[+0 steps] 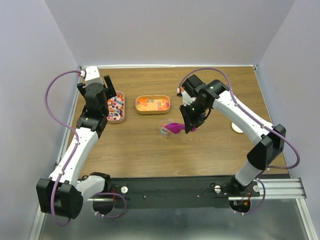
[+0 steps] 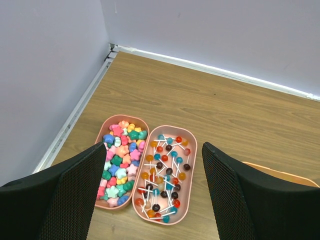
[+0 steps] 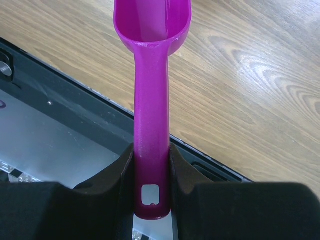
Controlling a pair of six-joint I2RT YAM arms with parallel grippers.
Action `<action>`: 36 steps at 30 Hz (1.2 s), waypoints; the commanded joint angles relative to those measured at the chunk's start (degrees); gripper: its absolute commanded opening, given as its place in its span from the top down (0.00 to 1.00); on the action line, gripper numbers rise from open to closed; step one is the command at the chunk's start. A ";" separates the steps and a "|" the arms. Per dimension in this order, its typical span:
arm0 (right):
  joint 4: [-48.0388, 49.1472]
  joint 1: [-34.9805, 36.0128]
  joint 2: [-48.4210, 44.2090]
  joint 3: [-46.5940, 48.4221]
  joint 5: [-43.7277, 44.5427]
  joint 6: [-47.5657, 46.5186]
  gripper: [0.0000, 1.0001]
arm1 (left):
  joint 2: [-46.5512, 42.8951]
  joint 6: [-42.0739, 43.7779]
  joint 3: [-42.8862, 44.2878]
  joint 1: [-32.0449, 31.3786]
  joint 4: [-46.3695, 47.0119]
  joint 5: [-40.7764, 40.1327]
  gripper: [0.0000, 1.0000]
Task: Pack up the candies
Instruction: Place the fake candies in the packing bottle, then scoop the fake candies from the storage box.
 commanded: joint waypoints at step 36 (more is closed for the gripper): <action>11.80 0.39 -13.39 -4.34 -0.76 -11.06 0.99 | -0.57 0.08 -0.87 0.92 1.06 3.46 0.16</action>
